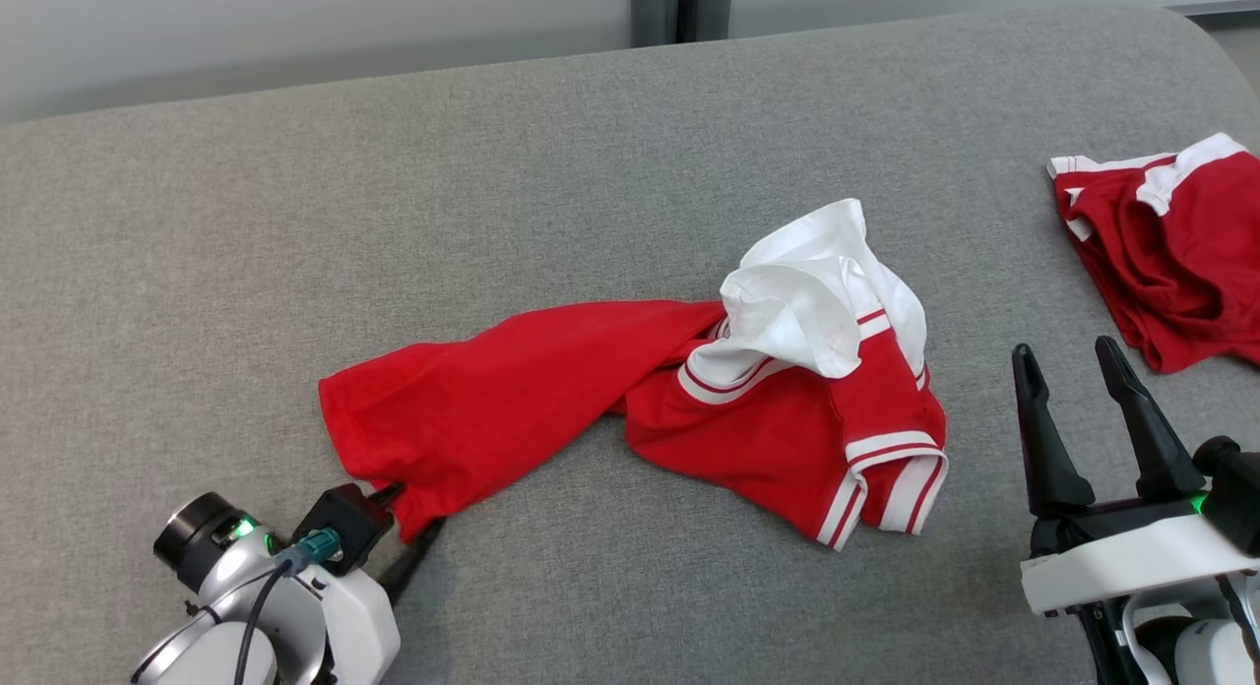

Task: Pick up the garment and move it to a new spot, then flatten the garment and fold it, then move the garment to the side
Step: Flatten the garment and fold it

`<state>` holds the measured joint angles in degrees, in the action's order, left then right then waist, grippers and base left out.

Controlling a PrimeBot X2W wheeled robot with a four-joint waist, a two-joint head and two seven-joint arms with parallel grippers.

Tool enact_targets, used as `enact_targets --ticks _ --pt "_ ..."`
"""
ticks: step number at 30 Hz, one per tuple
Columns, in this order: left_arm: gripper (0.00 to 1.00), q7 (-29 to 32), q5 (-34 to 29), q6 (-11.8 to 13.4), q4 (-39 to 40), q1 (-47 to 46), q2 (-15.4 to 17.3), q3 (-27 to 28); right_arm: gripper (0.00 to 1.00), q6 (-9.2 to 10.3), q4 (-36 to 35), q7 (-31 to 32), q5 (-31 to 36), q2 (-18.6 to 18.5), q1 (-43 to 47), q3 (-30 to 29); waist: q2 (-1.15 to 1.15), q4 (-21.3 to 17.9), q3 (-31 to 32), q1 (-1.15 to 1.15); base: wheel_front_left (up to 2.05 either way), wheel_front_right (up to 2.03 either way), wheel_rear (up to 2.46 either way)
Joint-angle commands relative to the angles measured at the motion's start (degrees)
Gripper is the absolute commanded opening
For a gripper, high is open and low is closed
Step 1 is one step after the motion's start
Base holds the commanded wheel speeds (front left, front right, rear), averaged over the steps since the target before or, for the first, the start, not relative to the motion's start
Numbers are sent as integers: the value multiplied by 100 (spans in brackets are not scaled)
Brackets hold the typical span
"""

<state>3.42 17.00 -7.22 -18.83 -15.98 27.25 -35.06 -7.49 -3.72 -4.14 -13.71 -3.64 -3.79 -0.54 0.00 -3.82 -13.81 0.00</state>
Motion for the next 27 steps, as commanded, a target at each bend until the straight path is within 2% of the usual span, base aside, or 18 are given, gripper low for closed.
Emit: enact_targets --ticks 1,4,7,11,15,18,22,25,27 --pt "0 31 -55 19 -87 -82 44 -46 100 0 5 -49 15 -6 -54 -13 0 7 1 0 0 0 0" --pt "0 70 -9 -17 33 -274 171 -341 100 0 24 -59 38 5 -2 -67 0 60 36 0 0 0 0" --pt "0 279 227 -21 575 -369 429 -681 100 0 33 -56 40 3 72 -152 0 142 89 0 0 0 0" --pt "0 809 620 -19 1889 -550 1131 -1078 100 0 -1 -6 54 8 177 -273 0 307 151 0 0 0 0" --pt "0 1462 1052 -10 3276 -658 1806 -897 100 0 -41 51 51 14 229 -350 0 462 186 0 0 0 0" --pt "0 1894 1400 190 4185 -582 2195 -612 100 0 -57 61 47 25 257 -365 0 525 207 0 0 0 0" --pt "0 2210 1730 622 5077 -416 2566 -222 100 0 -78 97 31 37 278 -371 0 568 195 0 0 0 0" --pt "0 2236 1919 881 5343 -305 2699 4 100 0 -97 109 21 46 260 -361 0 559 154 0 0 0 0" --pt "0 2142 2056 996 5262 -224 2669 107 100 0 -96 104 14 52 211 -333 0 529 103 0 0 0 0"
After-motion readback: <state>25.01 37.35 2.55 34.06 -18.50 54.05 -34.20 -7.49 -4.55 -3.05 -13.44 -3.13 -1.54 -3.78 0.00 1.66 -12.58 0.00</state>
